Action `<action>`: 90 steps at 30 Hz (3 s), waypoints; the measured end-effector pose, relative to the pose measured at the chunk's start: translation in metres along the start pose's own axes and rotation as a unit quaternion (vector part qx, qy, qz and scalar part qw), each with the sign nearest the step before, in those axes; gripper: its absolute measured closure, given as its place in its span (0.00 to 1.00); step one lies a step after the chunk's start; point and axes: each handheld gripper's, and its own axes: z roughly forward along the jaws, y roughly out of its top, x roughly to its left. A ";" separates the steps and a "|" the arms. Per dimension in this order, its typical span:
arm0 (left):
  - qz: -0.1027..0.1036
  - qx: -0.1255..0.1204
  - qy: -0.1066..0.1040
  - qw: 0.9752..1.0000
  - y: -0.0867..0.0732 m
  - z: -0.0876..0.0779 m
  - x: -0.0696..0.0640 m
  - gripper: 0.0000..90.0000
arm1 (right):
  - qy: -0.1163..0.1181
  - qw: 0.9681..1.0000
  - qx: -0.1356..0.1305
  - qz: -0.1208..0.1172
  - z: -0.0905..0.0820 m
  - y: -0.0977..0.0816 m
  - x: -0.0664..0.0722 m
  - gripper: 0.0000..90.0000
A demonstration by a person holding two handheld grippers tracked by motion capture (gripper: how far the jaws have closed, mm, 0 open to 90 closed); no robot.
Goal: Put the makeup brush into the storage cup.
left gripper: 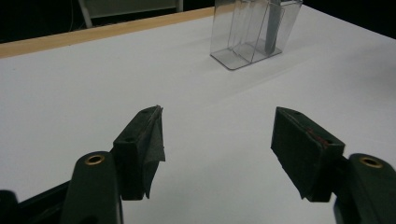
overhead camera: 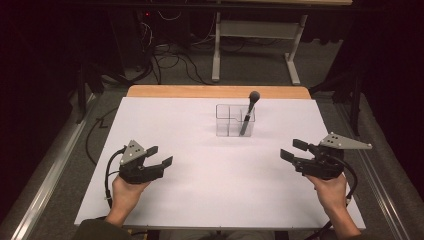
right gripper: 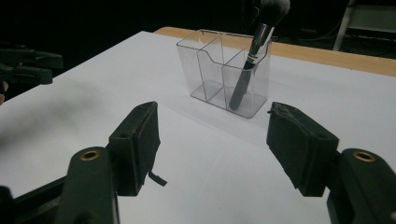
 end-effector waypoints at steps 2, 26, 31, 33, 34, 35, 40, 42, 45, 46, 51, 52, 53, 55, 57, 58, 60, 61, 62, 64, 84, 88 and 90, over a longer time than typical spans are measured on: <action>0.000 0.000 0.000 1.000 0.000 0.000 0.000 0.38 | 0.001 1.000 0.000 0.000 0.000 -0.002 -0.001 0.40; 0.001 0.000 0.000 1.000 0.000 0.000 0.000 0.38 | 0.011 1.000 0.018 -0.005 0.010 -0.016 0.007 0.39; 0.000 0.000 0.000 1.000 0.000 0.000 0.000 0.38 | 0.012 1.000 0.019 -0.006 0.013 -0.019 0.007 0.39; 0.000 0.000 -0.001 1.000 0.000 0.000 0.000 0.38 | 0.012 1.000 0.022 -0.004 0.014 -0.020 0.008 0.39; 0.000 0.000 -0.001 1.000 0.000 0.000 0.000 0.38 | 0.012 1.000 0.022 -0.004 0.014 -0.020 0.008 0.39; 0.000 -0.001 -0.001 1.000 0.000 0.000 0.000 0.38 | 0.013 1.000 0.023 -0.007 0.016 -0.021 0.008 0.39; 0.000 -0.001 -0.001 1.000 0.000 0.000 0.000 0.38 | 0.013 1.000 0.027 -0.006 0.019 -0.023 0.007 0.40; 0.000 -0.002 -0.001 1.000 0.000 0.000 0.000 0.38 | 0.013 0.999 0.028 -0.007 0.020 -0.025 0.007 0.40; -0.001 -0.002 -0.001 1.000 0.000 0.000 0.000 0.38 | 0.011 0.999 0.031 -0.008 0.023 -0.027 0.007 0.40; -0.001 -0.002 -0.001 1.000 0.000 0.000 0.000 0.38 | 0.011 0.999 0.032 -0.007 0.024 -0.028 0.007 0.40; 0.000 -0.002 -0.001 1.000 0.000 0.000 0.000 0.38 | 0.010 0.999 0.032 -0.003 0.027 -0.031 0.006 0.41; 0.000 -0.002 -0.002 1.000 0.000 0.000 0.000 0.38 | 0.009 0.999 0.035 -0.002 0.028 -0.032 0.006 0.41; 0.000 -0.002 -0.002 1.000 0.000 0.000 0.000 0.38 | 0.008 0.999 0.035 -0.004 0.028 -0.032 0.005 0.40; 0.000 -0.002 -0.002 1.000 0.000 0.000 0.000 0.38 | 0.005 0.999 0.037 -0.003 0.029 -0.033 0.005 0.40; -0.001 -0.003 -0.002 1.000 0.000 0.000 0.000 0.38 | 0.005 0.999 0.039 0.000 0.029 -0.034 0.005 0.41; 0.000 -0.003 -0.002 1.000 0.000 0.000 0.000 0.38 | 0.005 0.999 0.038 -0.002 0.030 -0.035 0.005 0.40; 0.000 -0.003 -0.002 1.000 0.000 0.000 0.000 0.38 | 0.004 0.999 0.038 -0.003 0.030 -0.035 0.004 0.40; 0.000 -0.003 -0.002 1.000 0.000 0.000 0.000 0.38 | 0.003 0.999 0.037 -0.003 0.030 -0.035 0.004 0.41; 0.000 -0.003 -0.002 1.000 0.000 0.000 0.000 0.38 | 0.001 0.999 0.036 -0.003 0.030 -0.036 0.004 0.41; 0.000 -0.003 -0.001 1.000 0.000 -0.001 0.000 0.38 | -0.002 0.999 0.033 -0.005 0.029 -0.036 0.004 0.41; 0.001 -0.003 -0.001 1.000 0.000 -0.001 -0.001 0.38 | -0.028 0.999 0.030 -0.003 0.031 -0.044 -0.002 0.41; 0.001 -0.002 -0.001 1.000 0.000 -0.001 -0.001 0.38 | -0.032 0.999 0.029 -0.006 0.031 -0.045 -0.002 0.42; 0.001 -0.002 -0.001 1.000 0.000 -0.001 -0.001 0.38 | -0.033 0.999 0.029 -0.006 0.031 -0.046 -0.002 0.42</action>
